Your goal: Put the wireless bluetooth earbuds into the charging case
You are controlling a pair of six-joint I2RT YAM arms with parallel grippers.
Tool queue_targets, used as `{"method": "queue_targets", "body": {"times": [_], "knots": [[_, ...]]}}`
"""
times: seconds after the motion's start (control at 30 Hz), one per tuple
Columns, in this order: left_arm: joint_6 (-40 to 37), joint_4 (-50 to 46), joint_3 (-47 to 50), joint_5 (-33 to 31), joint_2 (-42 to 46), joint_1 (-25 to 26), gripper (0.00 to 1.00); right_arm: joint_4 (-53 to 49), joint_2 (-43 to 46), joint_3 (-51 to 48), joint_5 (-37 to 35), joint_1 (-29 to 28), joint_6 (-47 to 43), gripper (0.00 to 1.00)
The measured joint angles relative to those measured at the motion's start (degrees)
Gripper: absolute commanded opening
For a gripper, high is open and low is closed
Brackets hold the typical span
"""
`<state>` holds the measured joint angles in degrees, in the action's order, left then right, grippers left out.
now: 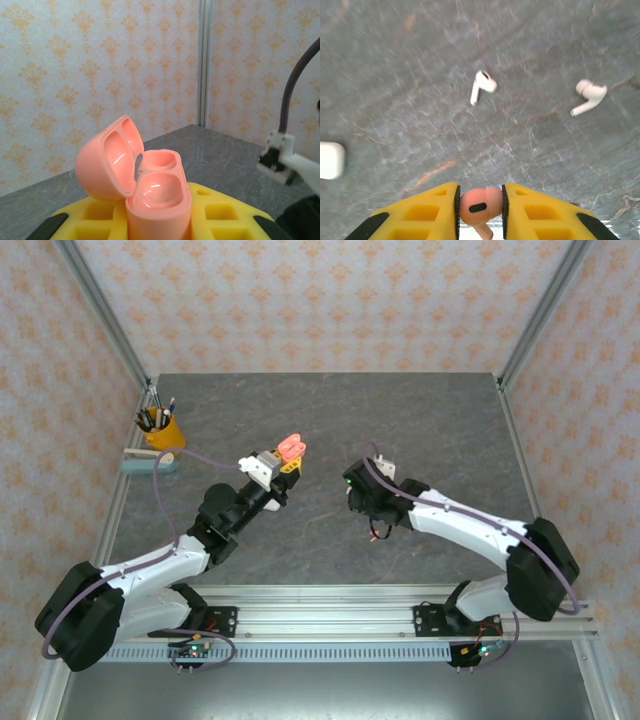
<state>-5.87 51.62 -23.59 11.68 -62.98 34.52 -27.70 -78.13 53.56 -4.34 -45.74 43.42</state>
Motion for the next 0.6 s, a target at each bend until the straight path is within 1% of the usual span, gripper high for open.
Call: {"method": "queue_targets", "body": {"times": [0.13, 0.23, 0.47, 0.6], "knots": [[0.0, 0.0, -0.1, 0.0, 0.0, 0.0, 0.0, 0.0, 5.0, 0.5, -1.6, 1.2, -2.6, 0.27], [0.0, -0.5, -0.6, 0.0, 0.0, 0.0, 0.0, -0.1, 7.1, 2.9, -2.2, 1.9, -5.3, 0.27], [0.0, -1.1, -2.0, 0.1, -0.4, 0.0, 0.0, 0.3, 8.3, 13.6, -2.5, 2.1, -12.3, 0.28], [0.1, -1.1, -3.3, 0.1, -2.0, 0.0, 0.0, 1.3, 8.3, 19.0, -1.8, 2.1, -15.7, 0.28]]}}
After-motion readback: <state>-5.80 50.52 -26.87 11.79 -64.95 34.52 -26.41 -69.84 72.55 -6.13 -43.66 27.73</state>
